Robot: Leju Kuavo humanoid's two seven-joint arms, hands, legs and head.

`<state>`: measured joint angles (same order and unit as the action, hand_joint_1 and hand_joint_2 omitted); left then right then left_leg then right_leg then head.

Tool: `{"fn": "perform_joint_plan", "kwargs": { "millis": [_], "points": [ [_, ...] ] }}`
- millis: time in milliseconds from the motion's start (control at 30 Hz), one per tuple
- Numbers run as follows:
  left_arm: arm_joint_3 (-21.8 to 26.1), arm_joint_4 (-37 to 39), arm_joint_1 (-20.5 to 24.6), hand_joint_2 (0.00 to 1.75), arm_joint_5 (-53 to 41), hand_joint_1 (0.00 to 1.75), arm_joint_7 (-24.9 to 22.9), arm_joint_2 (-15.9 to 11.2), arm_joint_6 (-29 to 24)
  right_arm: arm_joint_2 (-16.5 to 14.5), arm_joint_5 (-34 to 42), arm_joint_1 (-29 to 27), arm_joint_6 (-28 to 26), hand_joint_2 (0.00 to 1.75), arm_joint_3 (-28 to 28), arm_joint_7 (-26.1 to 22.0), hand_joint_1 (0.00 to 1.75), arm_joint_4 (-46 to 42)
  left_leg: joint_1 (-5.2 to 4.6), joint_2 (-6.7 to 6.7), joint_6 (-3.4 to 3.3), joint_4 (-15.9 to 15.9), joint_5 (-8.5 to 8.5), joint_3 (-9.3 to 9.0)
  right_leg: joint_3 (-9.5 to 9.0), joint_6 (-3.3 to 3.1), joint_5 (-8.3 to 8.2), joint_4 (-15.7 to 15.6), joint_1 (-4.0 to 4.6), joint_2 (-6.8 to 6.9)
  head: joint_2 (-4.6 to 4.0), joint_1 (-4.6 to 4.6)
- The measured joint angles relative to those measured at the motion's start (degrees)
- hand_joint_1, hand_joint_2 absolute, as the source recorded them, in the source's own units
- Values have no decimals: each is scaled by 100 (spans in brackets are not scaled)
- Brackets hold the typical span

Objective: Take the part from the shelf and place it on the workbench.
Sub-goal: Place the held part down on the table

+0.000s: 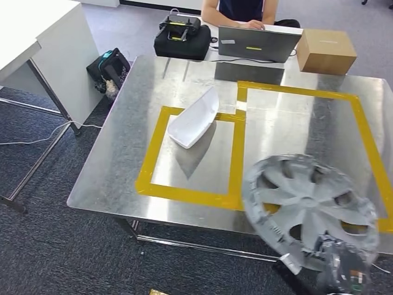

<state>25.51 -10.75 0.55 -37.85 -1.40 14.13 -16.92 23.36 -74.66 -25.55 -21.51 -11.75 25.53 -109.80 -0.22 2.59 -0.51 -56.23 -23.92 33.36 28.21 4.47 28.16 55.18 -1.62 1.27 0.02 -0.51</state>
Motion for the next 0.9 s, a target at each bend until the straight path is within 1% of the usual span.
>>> {"fn": "perform_joint_plan", "kwargs": {
  "millis": [33, 100, 133, 167, 200, 233, 333, 500, 733, 900],
  "points": [
    [22, 0, -16, 0, -15, 0, -2, 3, -4, -126, 84, -195, 139, 175, 643, -322, 175, -222, -5, -13, -1, 0, -2, 0, -4, 3, -4, -1, -5, -14, 0, 2],
    [58, 0, -19, 0, -46, 0, -2, 9, -5, -445, -13, -413, 358, 175, 1763, -1371, 175, -545, -12, -53, -1, -1, -20, -11, 30, 9, -4, -3, -13, -53, 0, 7],
    [72, 0, -17, 0, -60, 0, -2, 10, -1, -578, -112, -492, 416, 175, 2162, -1895, 175, -653, -10, -75, 4, 0, -34, -21, 41, 7, 0, -3, -11, -76, 0, 9],
    [88, 0, -16, 0, -71, 0, -2, 11, 5, -700, -213, -564, 448, 175, 2446, -2301, 175, -741, -8, -101, 11, 1, -47, -29, 42, 5, 1, -2, -8, -104, 0, 8],
    [103, 0, -10, 0, -86, 0, -2, 12, 15, -810, -304, -627, 459, 175, 2618, -2524, 175, -807, -7, -126, 16, 1, -52, -35, 32, 5, -1, 0, -6, -133, 0, 5],
    [114, 0, 0, 0, -101, 0, -2, 15, 25, -906, -381, -677, 457, 175, 2730, -2636, 175, -858, -6, -145, 19, 2, -52, -41, 34, 5, -3, 2, -6, -152, 0, 3],
    [130, 0, 30, 0, -149, 0, -2, 28, 41, -1099, -542, -775, 437, 175, 2910, -2562, 175, -917, 0, -159, 16, 4, -50, -61, 57, -5, 7, 4, -2, -163, 0, 6],
    [137, 0, 38, 0, -186, 0, -4, 44, 33, -1267, -595, -886, 352, 175, 2959, -2405, 175, -917, 2, -158, 19, 5, -53, -67, 51, -12, 13, 6, 0, -161, 0, 6],
    [178, 0, 42, 0, -198, 0, -14, 47, 28, -1399, -556, -968, 282, 175, 2990, -2368, 175, -917, 1, -158, 21, 5, -56, -67, 51, -12, 14, 6, -1, -162, 0, 6],
    [203, 0, 45, 0, -233, 0, -38, 48, 13, -1436, -550, -973, 269, 175, 2994, -2382, 175, -917, 1, -158, 22, 5, -57, -68, 52, -12, 14, 6, -1, -161, 0, 5]
  ]
}}
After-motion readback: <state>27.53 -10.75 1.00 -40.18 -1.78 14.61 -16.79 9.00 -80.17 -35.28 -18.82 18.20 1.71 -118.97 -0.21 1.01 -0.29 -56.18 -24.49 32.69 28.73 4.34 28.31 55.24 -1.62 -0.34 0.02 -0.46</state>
